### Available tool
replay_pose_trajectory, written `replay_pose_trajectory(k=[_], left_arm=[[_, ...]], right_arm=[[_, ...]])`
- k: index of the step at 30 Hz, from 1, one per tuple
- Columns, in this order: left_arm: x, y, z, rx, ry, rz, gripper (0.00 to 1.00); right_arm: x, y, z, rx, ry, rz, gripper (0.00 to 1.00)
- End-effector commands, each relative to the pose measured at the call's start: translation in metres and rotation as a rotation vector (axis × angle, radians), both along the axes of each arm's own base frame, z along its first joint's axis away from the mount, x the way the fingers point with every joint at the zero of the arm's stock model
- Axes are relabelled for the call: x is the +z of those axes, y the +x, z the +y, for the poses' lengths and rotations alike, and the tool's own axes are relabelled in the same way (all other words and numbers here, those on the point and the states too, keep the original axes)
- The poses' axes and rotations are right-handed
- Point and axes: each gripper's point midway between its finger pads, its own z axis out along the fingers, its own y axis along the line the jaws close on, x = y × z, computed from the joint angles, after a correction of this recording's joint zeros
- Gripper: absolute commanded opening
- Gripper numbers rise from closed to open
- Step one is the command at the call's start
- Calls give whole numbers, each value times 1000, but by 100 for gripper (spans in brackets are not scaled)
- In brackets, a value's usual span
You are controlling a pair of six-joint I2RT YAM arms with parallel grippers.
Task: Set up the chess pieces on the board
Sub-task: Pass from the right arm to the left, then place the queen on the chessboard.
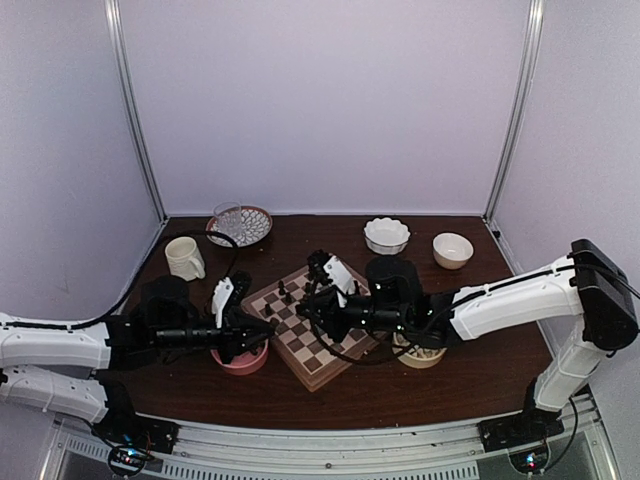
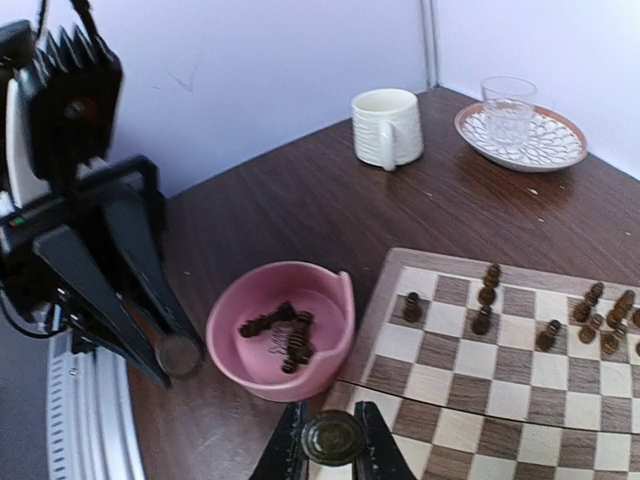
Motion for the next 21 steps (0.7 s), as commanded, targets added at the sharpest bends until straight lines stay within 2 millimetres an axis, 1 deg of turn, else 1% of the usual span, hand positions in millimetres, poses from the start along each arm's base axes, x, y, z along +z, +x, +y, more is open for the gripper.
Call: replay_pose_trajectory(k=[1, 4, 10, 14, 17, 21], left_arm=[[-1, 29, 24, 203, 132, -44, 0], [-2, 36, 36, 268, 174, -48, 0], [6, 36, 47, 308, 147, -68, 0], [9, 35, 49, 314, 135, -76, 0], [9, 34, 49, 309, 135, -75, 0], [8, 35, 47, 306, 144, -71, 0]], right_arm=[[-34, 35, -18, -171, -188, -67, 7], [-56, 46, -20, -220, -240, -58, 7], [-87, 57, -14, -238, -306, -7, 9], [-107, 67, -16, -257, -339, 15, 10], [-114, 69, -15, -248, -342, 35, 14], [-116, 70, -15, -248, -348, 39, 18]])
